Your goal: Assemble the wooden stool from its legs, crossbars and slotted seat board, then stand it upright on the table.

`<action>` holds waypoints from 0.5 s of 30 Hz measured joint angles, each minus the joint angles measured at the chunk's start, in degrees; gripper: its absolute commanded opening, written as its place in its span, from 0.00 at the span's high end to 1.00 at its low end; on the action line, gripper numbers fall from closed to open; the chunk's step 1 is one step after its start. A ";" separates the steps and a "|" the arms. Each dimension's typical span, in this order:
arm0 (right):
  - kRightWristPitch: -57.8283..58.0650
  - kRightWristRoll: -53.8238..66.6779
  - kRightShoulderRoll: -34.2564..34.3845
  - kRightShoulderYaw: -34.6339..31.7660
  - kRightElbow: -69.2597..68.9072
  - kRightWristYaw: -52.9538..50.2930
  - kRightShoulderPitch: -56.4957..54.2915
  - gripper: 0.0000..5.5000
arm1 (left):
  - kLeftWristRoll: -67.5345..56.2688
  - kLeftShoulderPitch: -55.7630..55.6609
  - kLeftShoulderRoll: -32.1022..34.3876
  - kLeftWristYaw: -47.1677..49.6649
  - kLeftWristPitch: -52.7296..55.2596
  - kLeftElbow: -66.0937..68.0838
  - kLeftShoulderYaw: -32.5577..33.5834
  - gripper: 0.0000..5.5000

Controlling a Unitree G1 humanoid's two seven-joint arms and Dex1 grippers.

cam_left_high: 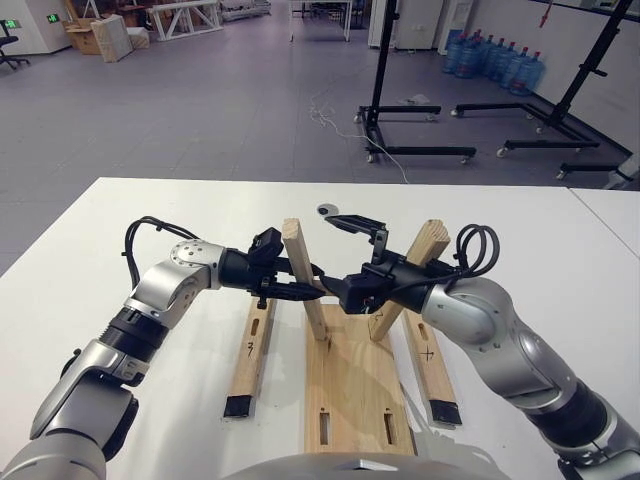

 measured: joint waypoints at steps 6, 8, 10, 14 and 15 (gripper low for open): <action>0.91 3.85 -0.05 -1.11 1.64 4.34 -2.21 0.02 | 0.01 -0.40 -0.21 0.18 0.14 0.18 -0.13 0.63; 1.59 5.72 0.03 -1.62 2.13 5.14 -2.69 0.02 | 0.02 -0.77 -0.27 0.19 -0.11 0.24 -0.18 0.63; 2.82 8.71 0.35 -2.60 2.57 5.68 -2.76 0.02 | 0.04 -1.04 -0.27 0.12 -0.19 0.36 -0.43 0.63; 2.65 20.46 2.27 -7.13 6.62 8.88 -2.65 0.02 | 0.08 -1.92 -0.32 -0.22 -0.30 1.07 -1.09 0.63; 3.47 25.37 3.53 -9.18 8.01 10.24 -2.54 0.02 | 0.09 -2.13 -0.38 -0.25 -0.37 1.11 -1.21 0.63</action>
